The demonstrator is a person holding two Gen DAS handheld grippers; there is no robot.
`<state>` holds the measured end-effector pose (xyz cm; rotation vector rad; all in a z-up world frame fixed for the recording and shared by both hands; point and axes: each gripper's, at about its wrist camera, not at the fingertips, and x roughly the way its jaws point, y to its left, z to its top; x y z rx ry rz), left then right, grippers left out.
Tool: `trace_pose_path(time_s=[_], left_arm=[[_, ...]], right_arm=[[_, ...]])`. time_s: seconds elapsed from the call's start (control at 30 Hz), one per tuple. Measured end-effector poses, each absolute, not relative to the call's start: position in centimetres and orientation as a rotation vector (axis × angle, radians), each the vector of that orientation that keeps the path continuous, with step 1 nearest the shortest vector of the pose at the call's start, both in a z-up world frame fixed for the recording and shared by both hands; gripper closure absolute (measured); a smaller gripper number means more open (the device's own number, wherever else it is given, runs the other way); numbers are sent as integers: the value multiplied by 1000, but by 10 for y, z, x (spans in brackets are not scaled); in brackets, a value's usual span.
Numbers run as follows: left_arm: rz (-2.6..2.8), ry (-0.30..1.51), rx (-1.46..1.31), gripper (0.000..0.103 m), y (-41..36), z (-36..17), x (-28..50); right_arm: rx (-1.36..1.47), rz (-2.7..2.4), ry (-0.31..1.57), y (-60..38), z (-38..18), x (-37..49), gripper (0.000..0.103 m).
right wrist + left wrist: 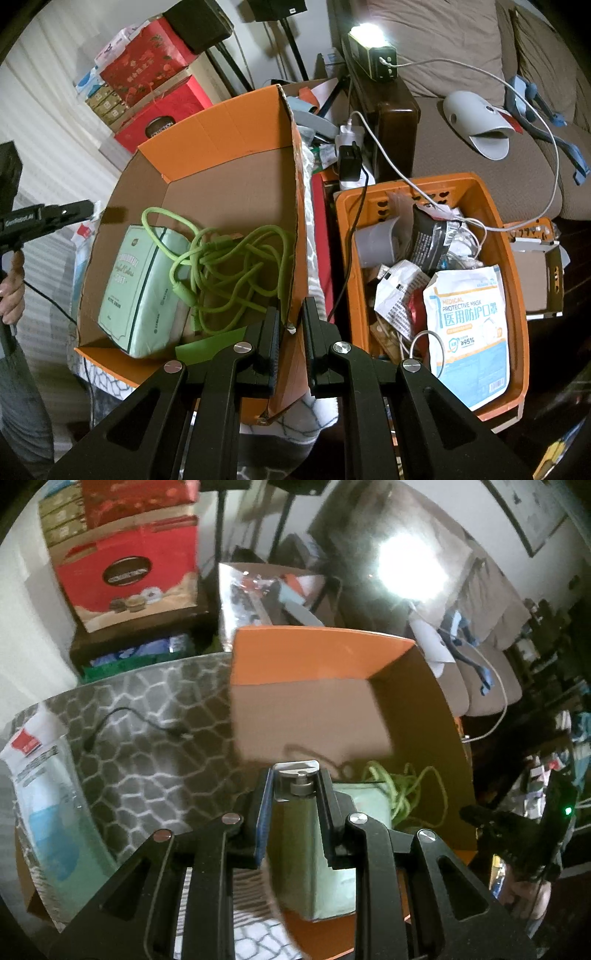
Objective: Organize objects
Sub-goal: 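Carry the white clip with the left gripper down into the box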
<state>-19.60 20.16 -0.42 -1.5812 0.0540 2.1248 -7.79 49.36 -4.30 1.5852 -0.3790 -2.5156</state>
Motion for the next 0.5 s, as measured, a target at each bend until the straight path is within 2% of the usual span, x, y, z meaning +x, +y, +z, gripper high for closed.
trace_pose_path(time_s=[0.5], left_arm=[[2108,51,-1675,82,262,-41,-220]], right_arm=[[1588,-2517,-371,492,-43,-80,93]])
